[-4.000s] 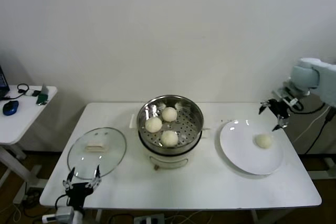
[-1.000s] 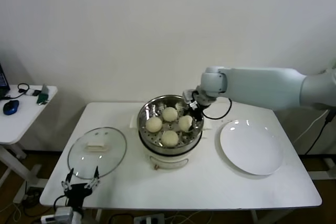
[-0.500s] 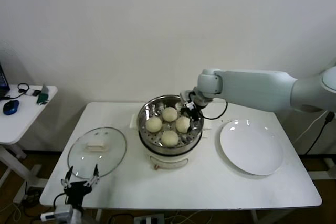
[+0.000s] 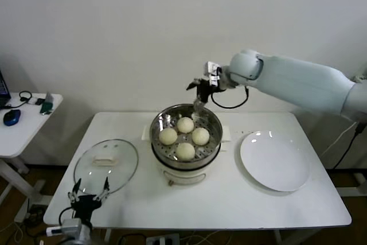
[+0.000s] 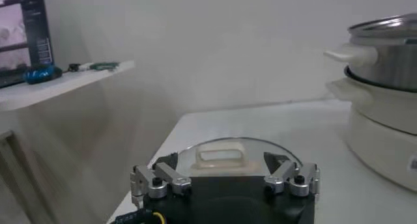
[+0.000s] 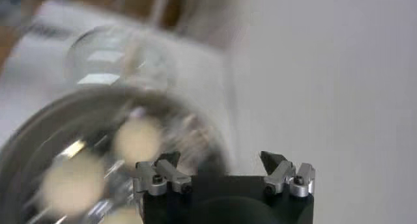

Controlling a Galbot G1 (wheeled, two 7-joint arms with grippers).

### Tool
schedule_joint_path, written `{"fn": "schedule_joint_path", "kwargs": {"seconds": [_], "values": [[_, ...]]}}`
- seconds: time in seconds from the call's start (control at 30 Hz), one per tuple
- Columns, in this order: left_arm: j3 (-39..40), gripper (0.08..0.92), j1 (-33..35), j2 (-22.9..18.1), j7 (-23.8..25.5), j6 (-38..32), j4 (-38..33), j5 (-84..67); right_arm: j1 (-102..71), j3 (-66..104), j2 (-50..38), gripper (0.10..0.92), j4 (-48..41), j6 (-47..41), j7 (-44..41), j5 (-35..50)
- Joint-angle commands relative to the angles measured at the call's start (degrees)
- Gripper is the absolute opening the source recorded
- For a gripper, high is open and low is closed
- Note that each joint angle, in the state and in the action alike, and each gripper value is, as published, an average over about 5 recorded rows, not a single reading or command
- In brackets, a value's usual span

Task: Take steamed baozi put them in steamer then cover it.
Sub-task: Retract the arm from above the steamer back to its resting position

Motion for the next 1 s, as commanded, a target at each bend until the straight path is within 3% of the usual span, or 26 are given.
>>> {"fn": "schedule_joint_path", "kwargs": {"seconds": [0.03,0.2,0.37,0.63,1.0], "values": [[-0.2,0.823,-0.3,1.3,0.6,2.2,-2.8,-1.8,-27.6,37.0,-14.6,0.823,8.8,1.2,28.3,2.1],[-0.3,0.823,-1.8,1.2,0.4,0.3,-1.9,0.0,-49.9,54.9,-22.5,0.823,16.7,6.5,28.6,-2.8],[0.1,0.823,-2.6,1.5,0.2,0.0,-1.2,0.8,-73.8,77.9,-22.6,0.823,20.7,13.1,26.1,-6.1],[0.2,0.823,-2.6,2.3,-1.2,-0.9,-0.4,3.0,-103.7,103.5,-11.0,0.823,25.2,22.0,22.7,-13.7],[0.0,0.823,-1.0,4.5,-3.9,-7.8,-0.2,15.6,-122.6,109.8,6.7,0.823,29.5,32.2,21.4,-19.2]]}}
